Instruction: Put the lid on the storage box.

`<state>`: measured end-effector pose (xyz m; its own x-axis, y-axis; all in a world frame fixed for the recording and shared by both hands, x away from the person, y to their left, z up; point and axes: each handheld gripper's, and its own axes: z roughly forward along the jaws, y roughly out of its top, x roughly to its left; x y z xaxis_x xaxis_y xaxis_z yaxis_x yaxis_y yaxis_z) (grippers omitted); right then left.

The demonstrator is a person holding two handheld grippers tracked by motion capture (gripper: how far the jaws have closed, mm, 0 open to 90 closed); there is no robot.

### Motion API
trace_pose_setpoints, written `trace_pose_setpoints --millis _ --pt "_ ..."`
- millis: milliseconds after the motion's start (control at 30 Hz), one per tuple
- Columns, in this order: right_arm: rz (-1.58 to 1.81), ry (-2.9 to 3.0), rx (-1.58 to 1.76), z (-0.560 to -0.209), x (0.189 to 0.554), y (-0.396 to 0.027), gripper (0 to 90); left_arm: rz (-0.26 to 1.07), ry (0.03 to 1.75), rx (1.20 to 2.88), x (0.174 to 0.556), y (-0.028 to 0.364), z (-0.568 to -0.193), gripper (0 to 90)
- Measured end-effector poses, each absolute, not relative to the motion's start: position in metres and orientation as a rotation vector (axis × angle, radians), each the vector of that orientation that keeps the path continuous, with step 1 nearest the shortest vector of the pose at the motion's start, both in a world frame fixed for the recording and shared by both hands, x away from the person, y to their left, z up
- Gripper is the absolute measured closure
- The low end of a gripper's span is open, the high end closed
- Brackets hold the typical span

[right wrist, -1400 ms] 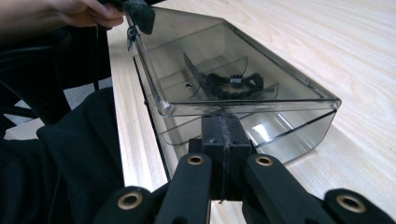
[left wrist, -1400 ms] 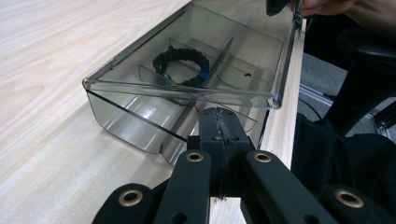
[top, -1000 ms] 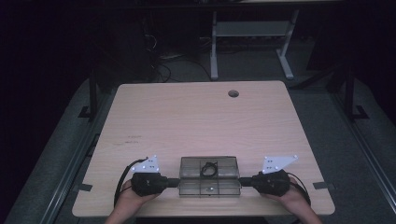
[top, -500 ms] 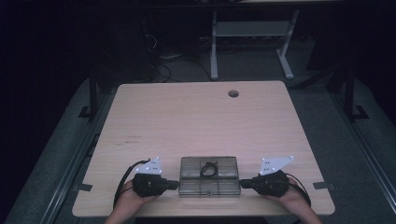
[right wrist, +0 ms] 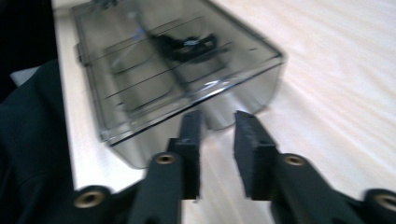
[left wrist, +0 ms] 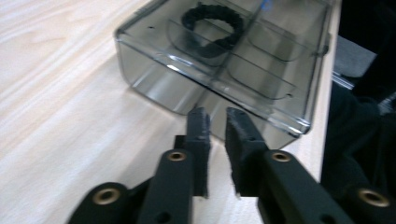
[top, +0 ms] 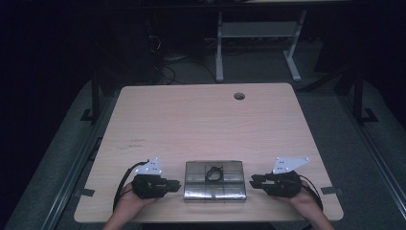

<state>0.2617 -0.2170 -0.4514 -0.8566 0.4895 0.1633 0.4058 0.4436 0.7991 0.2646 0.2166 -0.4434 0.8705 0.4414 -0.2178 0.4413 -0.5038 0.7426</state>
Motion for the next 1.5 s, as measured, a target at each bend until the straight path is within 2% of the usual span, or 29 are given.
trace_pose_setpoints --millis 100,200,300,500,733,900,1500 --pt "1.394 2.557 0.847 -0.45 0.263 -0.221 58.0 0.034 0.668 2.148 0.265 0.219 -0.443 68.2" --pt "1.385 2.5 0.896 -0.451 0.264 -0.222 45.8 0.07 0.697 2.142 0.266 0.222 -0.442 54.2" --pt "1.367 2.466 0.935 -0.451 0.267 -0.223 38.1 0.106 0.723 2.138 0.266 0.224 -0.441 46.2" --pt "1.322 2.4 1.013 -0.456 0.274 -0.227 26.0 0.168 0.768 2.138 0.268 0.232 -0.443 35.8" --pt "1.289 2.315 1.076 -0.457 0.277 -0.235 20.1 0.215 0.838 2.107 0.272 0.241 -0.444 24.6" --pt "1.271 2.271 1.108 -0.458 0.279 -0.239 18.7 0.246 0.876 2.083 0.275 0.25 -0.445 20.3" --pt "1.176 2.078 1.226 -0.466 0.29 -0.266 15.0 0.31 0.978 2.035 0.285 0.276 -0.456 16.8"
